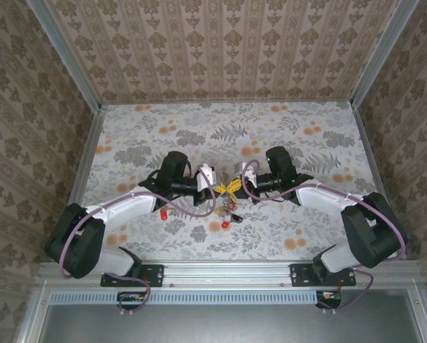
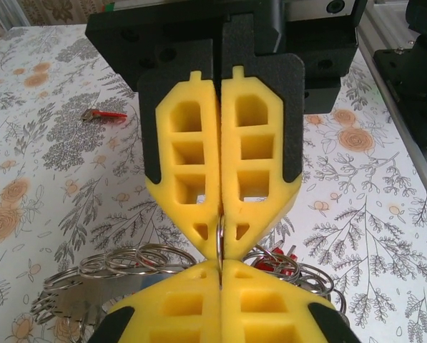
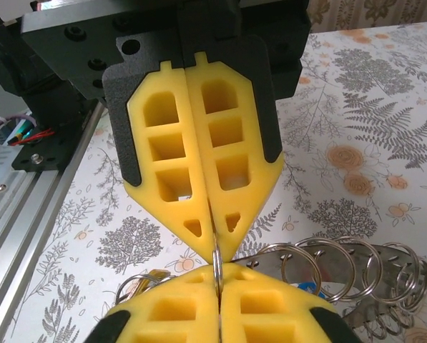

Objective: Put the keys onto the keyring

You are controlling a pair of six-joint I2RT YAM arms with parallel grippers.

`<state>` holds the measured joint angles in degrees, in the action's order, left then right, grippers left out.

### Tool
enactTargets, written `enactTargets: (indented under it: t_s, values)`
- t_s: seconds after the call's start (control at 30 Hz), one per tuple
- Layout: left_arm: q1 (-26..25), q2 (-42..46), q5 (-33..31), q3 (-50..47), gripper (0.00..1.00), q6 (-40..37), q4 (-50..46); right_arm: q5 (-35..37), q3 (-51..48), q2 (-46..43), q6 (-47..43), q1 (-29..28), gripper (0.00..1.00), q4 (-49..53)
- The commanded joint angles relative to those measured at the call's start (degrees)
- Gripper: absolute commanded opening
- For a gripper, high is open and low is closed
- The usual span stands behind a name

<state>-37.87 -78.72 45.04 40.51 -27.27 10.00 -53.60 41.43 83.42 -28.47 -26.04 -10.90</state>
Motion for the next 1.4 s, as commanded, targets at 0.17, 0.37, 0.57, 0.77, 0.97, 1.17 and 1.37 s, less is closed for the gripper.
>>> enactTargets:
  t_s: [0.17,0.37,0.57,0.77,0.97,1.17,1.37]
  values:
    - [-0.37,1.84,-0.84,0.71,0.0,-2.06,1.15,6.9,-1.02,-3.35,-2.71,-0.69,0.16,-0.07]
    - [-0.37,1.81,-0.39,0.32,0.0,-0.89,2.75,7.64,-1.03,-5.24,-4.02,-0.68,0.16,2.04]
    - [-0.29,1.7,0.06,-0.17,0.0,0.43,4.28,7.17,-0.92,-4.58,-5.18,-0.65,0.17,3.22]
    - [-0.28,1.73,0.14,-0.61,0.0,1.11,4.98,7.37,-1.0,-4.13,-5.28,-0.68,0.06,2.29]
    - [-0.28,0.96,0.82,0.37,0.1,0.21,2.09,6.32,-0.35,-4.62,-5.28,-0.68,0.0,1.95]
    - [-0.37,-0.15,1.71,1.32,0.17,-0.55,0.88,2.91,0.76,-4.14,-4.12,-0.68,0.0,1.71]
    - [-0.54,-1.67,1.91,2.34,0.18,-1.13,-0.24,1.85,0.99,-2.5,-2.16,-0.68,0.0,-0.72]
